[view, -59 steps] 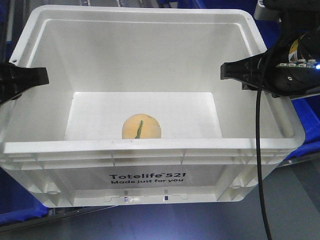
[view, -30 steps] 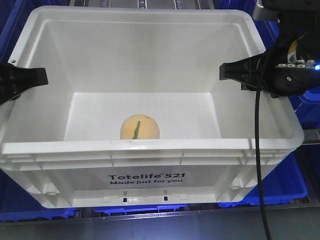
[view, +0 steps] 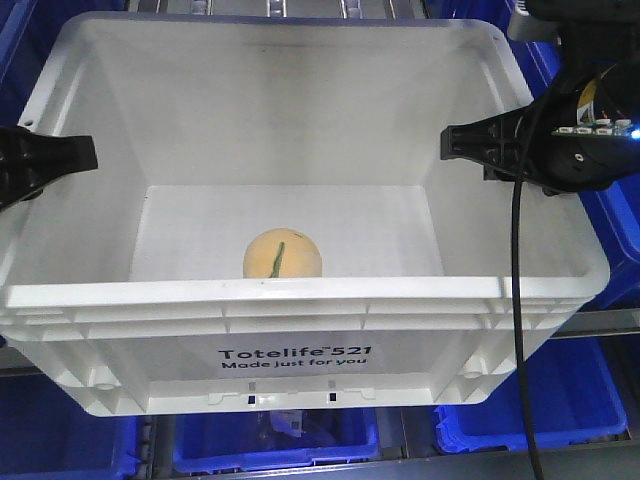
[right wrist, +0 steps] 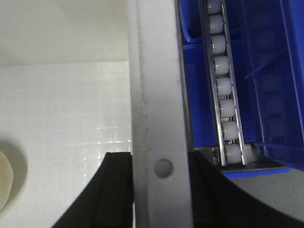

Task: Place moving items into box and shelve
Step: 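Lower the tote with both grippers onto the roller shelf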

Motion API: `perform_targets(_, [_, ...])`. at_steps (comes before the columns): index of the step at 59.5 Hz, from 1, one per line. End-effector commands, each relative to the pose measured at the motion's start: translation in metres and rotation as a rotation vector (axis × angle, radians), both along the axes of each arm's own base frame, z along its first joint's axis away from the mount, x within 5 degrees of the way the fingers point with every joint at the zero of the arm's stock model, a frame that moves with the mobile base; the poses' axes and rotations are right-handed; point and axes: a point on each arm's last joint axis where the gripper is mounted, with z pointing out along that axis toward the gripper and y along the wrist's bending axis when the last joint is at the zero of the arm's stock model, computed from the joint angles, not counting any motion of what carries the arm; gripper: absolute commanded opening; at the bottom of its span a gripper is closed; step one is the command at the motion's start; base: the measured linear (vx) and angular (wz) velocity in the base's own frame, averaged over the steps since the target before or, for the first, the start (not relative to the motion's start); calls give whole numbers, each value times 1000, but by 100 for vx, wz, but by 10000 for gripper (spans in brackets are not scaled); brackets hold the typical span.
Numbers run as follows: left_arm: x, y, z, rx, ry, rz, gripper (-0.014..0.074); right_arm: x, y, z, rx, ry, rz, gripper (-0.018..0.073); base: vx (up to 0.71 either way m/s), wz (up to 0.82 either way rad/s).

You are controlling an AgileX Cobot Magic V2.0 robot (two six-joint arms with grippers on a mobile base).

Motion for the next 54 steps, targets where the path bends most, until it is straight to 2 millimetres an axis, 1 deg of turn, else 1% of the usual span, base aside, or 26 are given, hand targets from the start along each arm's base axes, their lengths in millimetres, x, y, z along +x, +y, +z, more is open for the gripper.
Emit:
perform_targets(1, [0, -1, 30, -50, -198, -65, 165, 0, -5, 31, 33, -173, 27, 83, 17, -2])
perform_targets(27, [0, -1, 30, -50, -198, -65, 165, 0, -4, 31, 34, -173, 27, 83, 14, 4])
perform_targets(54, [0, -1, 30, -50, -198, -65, 165, 0, -4, 31, 34, -173, 27, 83, 5, 6])
